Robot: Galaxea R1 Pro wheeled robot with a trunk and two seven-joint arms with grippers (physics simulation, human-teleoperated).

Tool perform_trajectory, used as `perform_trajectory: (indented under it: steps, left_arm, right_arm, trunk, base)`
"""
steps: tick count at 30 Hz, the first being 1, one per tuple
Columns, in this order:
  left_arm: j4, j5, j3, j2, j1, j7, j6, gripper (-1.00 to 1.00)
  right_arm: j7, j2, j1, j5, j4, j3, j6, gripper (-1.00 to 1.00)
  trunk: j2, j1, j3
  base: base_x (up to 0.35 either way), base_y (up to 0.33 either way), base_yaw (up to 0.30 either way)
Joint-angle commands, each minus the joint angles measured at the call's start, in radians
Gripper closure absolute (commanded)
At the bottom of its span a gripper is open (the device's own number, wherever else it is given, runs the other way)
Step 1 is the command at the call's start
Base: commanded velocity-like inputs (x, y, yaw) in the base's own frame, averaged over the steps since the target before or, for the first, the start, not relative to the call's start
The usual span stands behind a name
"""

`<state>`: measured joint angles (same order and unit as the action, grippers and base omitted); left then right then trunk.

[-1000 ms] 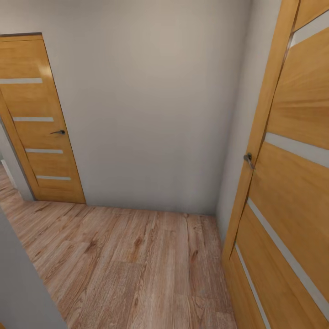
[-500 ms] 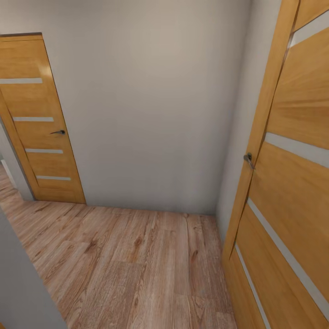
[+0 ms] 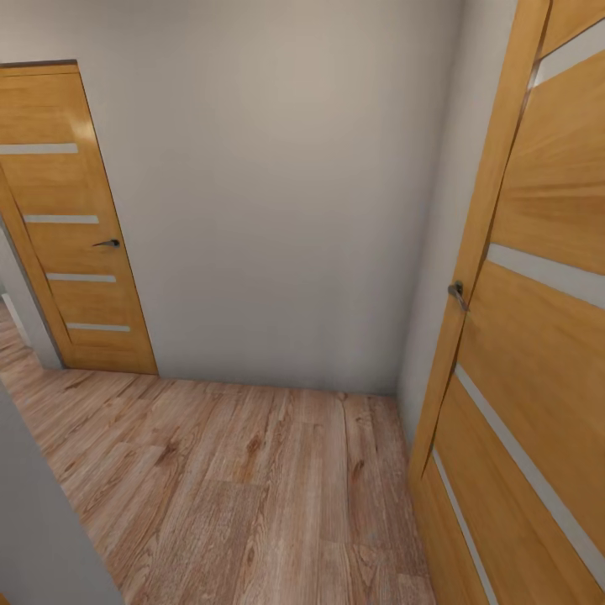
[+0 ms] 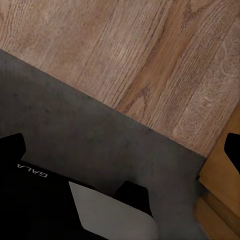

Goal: Move the two storage containers from the living room to the garage. In the garage, place one container on the floor and stack the other container on top of it (either order is fine).

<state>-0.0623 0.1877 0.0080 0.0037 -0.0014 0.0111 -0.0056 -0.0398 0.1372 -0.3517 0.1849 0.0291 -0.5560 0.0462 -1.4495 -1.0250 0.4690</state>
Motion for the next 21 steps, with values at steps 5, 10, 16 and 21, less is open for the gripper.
perform_trajectory:
  steps: [5,10,16,21]
  left_arm:
    - [-0.001,0.006,0.000,0.000,0.000,0.001,-0.001,-1.00]
    - [-0.001,0.006,-0.002,0.001,0.000,0.001,-0.001,-1.00]
    - [-0.001,0.006,-0.002,0.001,0.000,0.001,-0.001,-1.00]
    - [-0.001,0.005,-0.002,0.000,0.000,0.001,-0.001,-1.00]
  right_arm:
    - [-0.002,0.001,-0.001,0.010,0.003,-0.009,0.003,-1.00]
    - [-0.002,0.001,-0.001,0.010,0.003,-0.009,0.004,-1.00]
    - [-0.002,0.001,-0.001,0.010,0.003,-0.009,0.003,-1.00]
    - [-0.004,0.002,-0.001,0.012,0.003,-0.009,0.004,-1.00]
  trunk:
    - [-0.001,0.000,0.001]
    - [-0.001,0.000,0.001]
    - [-0.001,0.000,0.001]
    - [-0.001,0.000,0.001]
  base:
    - [0.000,0.000,0.000]
    - [0.059,0.000,0.000]
    - [0.031,0.000,0.000]
    - [0.004,0.000,-0.084]
